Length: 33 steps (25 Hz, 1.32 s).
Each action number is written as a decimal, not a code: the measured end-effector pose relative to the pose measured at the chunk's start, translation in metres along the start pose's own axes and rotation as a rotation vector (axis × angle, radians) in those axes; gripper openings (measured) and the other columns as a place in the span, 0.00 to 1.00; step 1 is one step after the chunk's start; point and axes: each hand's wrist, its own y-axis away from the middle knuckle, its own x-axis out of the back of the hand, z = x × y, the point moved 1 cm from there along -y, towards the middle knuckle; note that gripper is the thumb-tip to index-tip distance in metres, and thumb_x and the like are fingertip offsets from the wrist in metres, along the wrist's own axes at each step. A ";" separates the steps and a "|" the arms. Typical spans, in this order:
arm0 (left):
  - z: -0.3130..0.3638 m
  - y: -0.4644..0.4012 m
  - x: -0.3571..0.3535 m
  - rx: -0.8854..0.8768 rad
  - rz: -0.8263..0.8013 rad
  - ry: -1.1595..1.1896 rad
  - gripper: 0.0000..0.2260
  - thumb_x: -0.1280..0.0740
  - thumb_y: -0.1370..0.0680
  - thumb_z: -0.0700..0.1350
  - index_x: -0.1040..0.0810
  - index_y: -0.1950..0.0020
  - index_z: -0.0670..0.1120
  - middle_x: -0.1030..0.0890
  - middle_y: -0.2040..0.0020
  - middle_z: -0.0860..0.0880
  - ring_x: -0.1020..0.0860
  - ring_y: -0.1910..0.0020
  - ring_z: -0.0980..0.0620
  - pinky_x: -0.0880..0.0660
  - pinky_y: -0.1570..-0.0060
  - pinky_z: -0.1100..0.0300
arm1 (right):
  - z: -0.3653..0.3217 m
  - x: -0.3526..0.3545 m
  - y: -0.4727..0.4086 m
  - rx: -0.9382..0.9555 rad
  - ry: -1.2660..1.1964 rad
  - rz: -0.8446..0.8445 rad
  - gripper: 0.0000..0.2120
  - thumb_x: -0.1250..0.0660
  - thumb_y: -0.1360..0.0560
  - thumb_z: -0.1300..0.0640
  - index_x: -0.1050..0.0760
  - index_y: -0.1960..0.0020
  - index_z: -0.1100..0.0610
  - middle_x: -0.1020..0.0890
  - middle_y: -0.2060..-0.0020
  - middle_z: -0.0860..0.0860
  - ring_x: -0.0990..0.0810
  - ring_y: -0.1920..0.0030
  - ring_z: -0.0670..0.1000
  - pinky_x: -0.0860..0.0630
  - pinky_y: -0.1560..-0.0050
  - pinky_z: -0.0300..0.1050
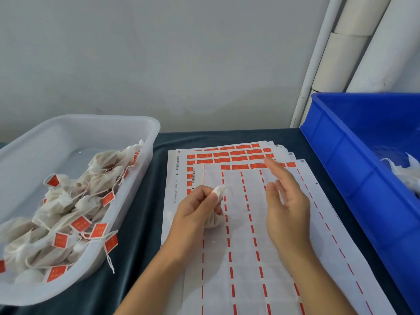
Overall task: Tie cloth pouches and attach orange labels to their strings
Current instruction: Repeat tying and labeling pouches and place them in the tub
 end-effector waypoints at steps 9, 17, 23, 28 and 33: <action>-0.004 0.000 -0.004 -0.069 -0.065 -0.074 0.16 0.37 0.19 0.59 0.19 0.52 0.47 0.15 0.56 0.50 0.17 0.55 0.48 0.19 0.53 0.65 | -0.007 -0.016 0.010 0.018 -0.042 -0.309 0.10 0.33 0.25 0.40 0.18 0.47 0.41 0.16 0.52 0.32 0.18 0.47 0.37 0.22 0.47 0.29; -0.010 -0.001 -0.004 -0.068 -0.166 -0.120 0.20 0.40 0.18 0.65 0.18 0.52 0.52 0.16 0.60 0.51 0.18 0.60 0.53 0.20 0.54 0.62 | -0.005 -0.012 0.011 0.131 0.049 -0.121 0.04 0.29 0.22 0.53 0.20 0.55 0.45 0.16 0.59 0.38 0.16 0.55 0.43 0.19 0.56 0.32; -0.006 0.001 -0.001 -0.020 -0.241 -0.107 0.21 0.44 0.19 0.64 0.15 0.56 0.58 0.17 0.60 0.49 0.18 0.58 0.49 0.21 0.52 0.67 | -0.005 -0.011 0.010 0.234 0.206 -0.009 0.13 0.28 0.23 0.60 0.26 0.56 0.43 0.19 0.59 0.39 0.19 0.54 0.40 0.25 0.55 0.24; -0.005 0.001 0.001 -0.028 -0.244 -0.064 0.18 0.41 0.19 0.60 0.18 0.59 0.52 0.17 0.59 0.50 0.20 0.57 0.53 0.22 0.48 0.60 | -0.010 -0.011 0.010 0.073 -0.013 -0.150 0.04 0.35 0.21 0.46 0.24 0.55 0.42 0.18 0.57 0.36 0.17 0.52 0.40 0.23 0.56 0.26; -0.004 0.002 0.010 0.018 -0.167 0.295 0.20 0.33 0.21 0.63 0.17 0.49 0.47 0.18 0.49 0.47 0.20 0.48 0.49 0.21 0.38 0.50 | -0.011 -0.014 0.012 0.122 0.062 -0.180 0.05 0.35 0.24 0.42 0.24 0.54 0.42 0.18 0.58 0.36 0.19 0.50 0.40 0.22 0.54 0.29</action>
